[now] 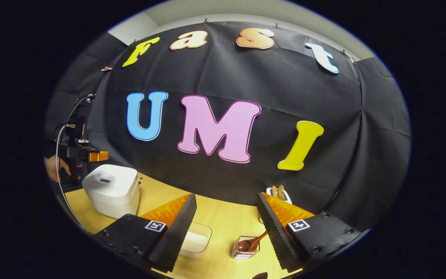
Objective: Close the left gripper, press the button to open the rice cooker; take a wooden spoon from the chopstick holder with the right hand, scoop a spoonful of rice and pour it into the rice cooker, then put the wooden spoon back into the chopstick holder.
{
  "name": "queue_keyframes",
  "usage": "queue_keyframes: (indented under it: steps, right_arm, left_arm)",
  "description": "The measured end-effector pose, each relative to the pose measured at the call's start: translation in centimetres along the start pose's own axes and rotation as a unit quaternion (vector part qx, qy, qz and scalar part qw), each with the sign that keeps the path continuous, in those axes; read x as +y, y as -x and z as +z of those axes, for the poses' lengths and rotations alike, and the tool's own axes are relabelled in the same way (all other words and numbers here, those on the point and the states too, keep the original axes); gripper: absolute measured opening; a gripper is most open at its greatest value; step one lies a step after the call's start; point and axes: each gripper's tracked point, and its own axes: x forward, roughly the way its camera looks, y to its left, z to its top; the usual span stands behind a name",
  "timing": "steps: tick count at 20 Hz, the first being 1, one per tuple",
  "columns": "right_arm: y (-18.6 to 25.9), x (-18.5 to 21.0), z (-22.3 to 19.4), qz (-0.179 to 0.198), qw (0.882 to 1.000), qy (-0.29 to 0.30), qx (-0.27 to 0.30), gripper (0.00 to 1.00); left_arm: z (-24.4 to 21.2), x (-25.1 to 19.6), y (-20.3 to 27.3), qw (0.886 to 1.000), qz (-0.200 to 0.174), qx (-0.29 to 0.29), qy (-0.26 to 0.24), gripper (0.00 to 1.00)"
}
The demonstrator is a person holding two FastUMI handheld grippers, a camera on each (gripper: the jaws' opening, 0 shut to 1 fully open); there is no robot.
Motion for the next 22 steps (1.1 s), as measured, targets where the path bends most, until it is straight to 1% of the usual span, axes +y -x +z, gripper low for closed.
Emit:
queue_keyframes:
  steps: [4,6,10,12,16,22]
  right_arm:
    - [-0.1,0.9,1.1,0.008,1.000,-0.009,-0.009,0.98]
    - [-0.1,1.3,1.1,0.013,1.000,-0.010,-0.007,0.98]
    - [0.7,1.9,1.2,0.019,1.000,-0.015,-0.007,0.98]
    - [1.3,1.9,1.4,0.018,1.000,-0.012,-0.009,0.98]
    - [2.1,1.1,1.6,0.010,1.000,-0.012,-0.013,0.98]
    - [2.3,0.6,1.2,0.007,1.000,-0.019,-0.010,0.98]
  left_arm:
    - [1.3,-1.2,3.7,0.998,-0.049,-0.042,0.000,0.96]
    - [1.5,-1.7,6.0,0.996,-0.073,-0.058,-0.004,0.95]
    - [0.7,-3.1,9.1,0.992,-0.110,-0.066,-0.019,0.95]
    - [0.3,-3.6,10.0,0.991,-0.115,-0.064,-0.025,0.95]
    - [-0.4,-4.6,11.2,0.991,-0.126,-0.052,-0.015,0.95]
    - [-0.6,-4.1,11.4,0.992,-0.114,-0.048,-0.022,0.96]
